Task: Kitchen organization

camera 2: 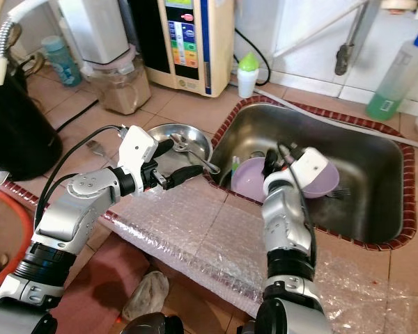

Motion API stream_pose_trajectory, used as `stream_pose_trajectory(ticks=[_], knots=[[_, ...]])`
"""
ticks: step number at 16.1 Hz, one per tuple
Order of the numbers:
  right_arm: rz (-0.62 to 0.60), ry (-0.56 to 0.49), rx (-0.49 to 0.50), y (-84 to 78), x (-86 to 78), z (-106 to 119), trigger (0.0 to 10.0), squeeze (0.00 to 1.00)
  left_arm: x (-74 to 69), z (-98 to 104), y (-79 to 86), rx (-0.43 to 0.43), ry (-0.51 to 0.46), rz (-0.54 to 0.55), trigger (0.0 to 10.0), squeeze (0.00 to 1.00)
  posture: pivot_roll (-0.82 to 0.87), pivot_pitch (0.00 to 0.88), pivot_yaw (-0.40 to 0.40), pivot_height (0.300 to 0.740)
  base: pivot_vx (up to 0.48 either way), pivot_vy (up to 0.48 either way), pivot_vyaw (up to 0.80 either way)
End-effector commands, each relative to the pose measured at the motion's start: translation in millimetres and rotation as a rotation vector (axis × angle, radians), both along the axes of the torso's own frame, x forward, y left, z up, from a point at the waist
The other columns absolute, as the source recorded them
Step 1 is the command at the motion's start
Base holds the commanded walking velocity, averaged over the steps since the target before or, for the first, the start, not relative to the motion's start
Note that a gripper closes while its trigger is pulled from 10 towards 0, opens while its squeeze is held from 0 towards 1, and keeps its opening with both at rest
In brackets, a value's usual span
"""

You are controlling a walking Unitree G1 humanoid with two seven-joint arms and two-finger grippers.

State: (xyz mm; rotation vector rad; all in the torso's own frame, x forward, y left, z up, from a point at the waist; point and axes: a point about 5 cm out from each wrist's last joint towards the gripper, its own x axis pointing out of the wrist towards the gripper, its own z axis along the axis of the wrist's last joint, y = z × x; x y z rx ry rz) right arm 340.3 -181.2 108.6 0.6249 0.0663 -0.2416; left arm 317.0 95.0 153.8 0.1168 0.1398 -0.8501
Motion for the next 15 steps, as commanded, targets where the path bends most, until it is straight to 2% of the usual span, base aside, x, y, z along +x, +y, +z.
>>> stream_pose_trajectory(ticks=[1, 3, 5, 7, 8, 9, 10, 11, 12, 13, 15], knots=[[0.006, -0.051, -0.002, 0.1, 1.4, 9.2, 10.0, 1.0, 0.4, 3.1, -1.0, 0.009, -0.016, -0.015, 10.0, 1.0, -0.04, 0.006, 0.096, 0.74, 0.0, 0.0, 0.0], [0.011, -0.063, -0.024, -0.9, 0.8, 10.1, 10.0, 1.0, 1.4, 2.9, -0.6, 0.011, -0.021, -0.007, 10.0, 1.0, -0.04, 0.008, 0.09, 0.74, 0.0, 0.0, 0.0], [0.023, -0.077, -0.064, -2.6, -1.4, 10.7, 10.0, 1.0, 5.2, 3.2, 4.7, 0.0, -0.044, 0.057, 10.0, 1.0, -0.04, 0.01, 0.082, 0.74, 0.0, 0.0, 0.0], [0.051, -0.086, -0.107, -1.8, -5.2, 12.7, 10.0, 0.96, 7.3, 4.8, 6.0, -0.044, -0.11, 0.122, 10.0, 1.0, -0.05, 0.019, 0.069, 0.74, 0.0, 0.0, 0.0], [0.069, -0.091, -0.126, -1.1, -7.6, 13.5, 10.0, 0.0, 5.4, 4.5, 2.4, -0.052, -0.145, 0.115, 10.0, 1.0, -0.05, 0.024, 0.063, 0.74, 0.0, 0.0, 0.0], [0.088, -0.098, -0.146, -0.3, -10.0, 14.3, 10.0, 0.0, 2.7, 3.5, -1.6, -0.05, -0.169, 0.101, 10.0, 1.0, -0.06, 0.028, 0.058, 0.74, 0.0, 0.0, 0.0], [0.106, -0.106, -0.165, 0.5, -12.3, 15.2, 10.0, 0.0, 0.4, 2.5, -5.3, -0.046, -0.189, 0.088, 10.0, 0.88, -0.06, 0.032, 0.053, 0.74, 0.0, 0.0, 0.0], [0.129, -0.116, -0.204, 1.1, -15.5, 16.4, 10.0, 0.0, -2.4, 0.7, -10.7, -0.036, -0.209, 0.067, 10.0, 0.07, -0.06, 0.033, 0.051, 0.74, 0.0, 0.0, 0.0], [0.176, -0.139, -0.293, 1.7, -24.4, 18.7, 10.0, 0.0, -7.9, -2.9, -22.7, -0.025, -0.237, 0.02, 10.0, 0.0, -0.07, 0.04, 0.047, 0.74, 0.0, 0.0, 0.0], [0.187, -0.137, -0.332, 0.2, -29.3, 18.0, 10.0, 0.0, -10.3, -3.8, -28.1, -0.022, -0.249, -0.002, 10.0, 0.0, -0.07, 0.041, 0.047, 0.74, 0.0, 0.0, 0.0], [0.187, -0.129, -0.355, -4.8, -39.6, 15.8, 10.0, 0.0, -14.6, -6.8, -35.3, -0.019, -0.274, -0.028, 10.0, 0.0, -0.09, 0.053, 0.047, 0.74, 0.0, 0.0, 0.0]])
